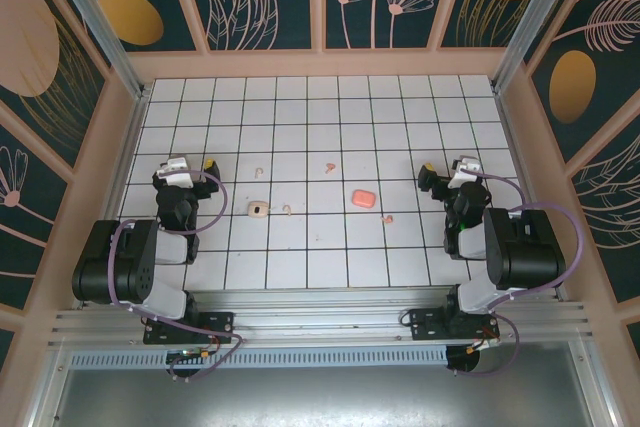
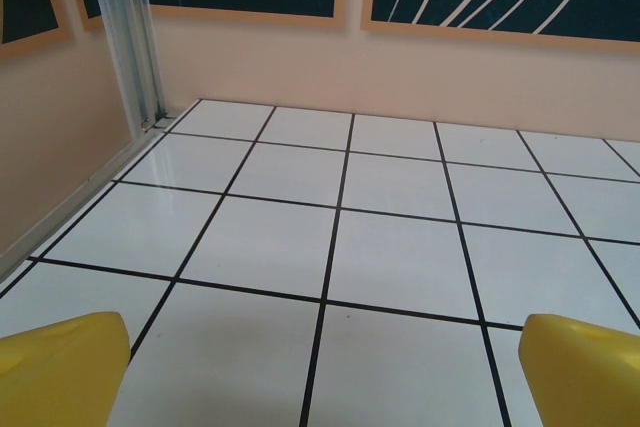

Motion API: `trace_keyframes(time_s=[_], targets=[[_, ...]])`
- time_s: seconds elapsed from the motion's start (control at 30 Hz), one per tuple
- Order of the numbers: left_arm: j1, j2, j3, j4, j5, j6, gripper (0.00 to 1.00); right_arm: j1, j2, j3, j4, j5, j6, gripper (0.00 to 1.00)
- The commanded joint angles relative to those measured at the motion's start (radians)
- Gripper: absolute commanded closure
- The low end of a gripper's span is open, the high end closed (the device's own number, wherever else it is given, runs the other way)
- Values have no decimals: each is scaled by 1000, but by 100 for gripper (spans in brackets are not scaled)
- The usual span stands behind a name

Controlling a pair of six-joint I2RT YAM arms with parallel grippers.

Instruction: Insert wireless bluetooth earbuds into charging case

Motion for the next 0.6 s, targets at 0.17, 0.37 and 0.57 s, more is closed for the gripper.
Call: trace_keyframes(time_s=[0.17, 0.37, 0.57], targets=[[1, 9, 13, 10, 11, 13, 1, -3, 1, 22, 34, 7, -15, 1], [1, 6, 9, 16, 11, 14, 6, -3, -11, 25, 22, 28, -6, 1], [1, -115, 164, -353, 26, 6, 19, -3, -210, 153, -405, 53, 71, 1]])
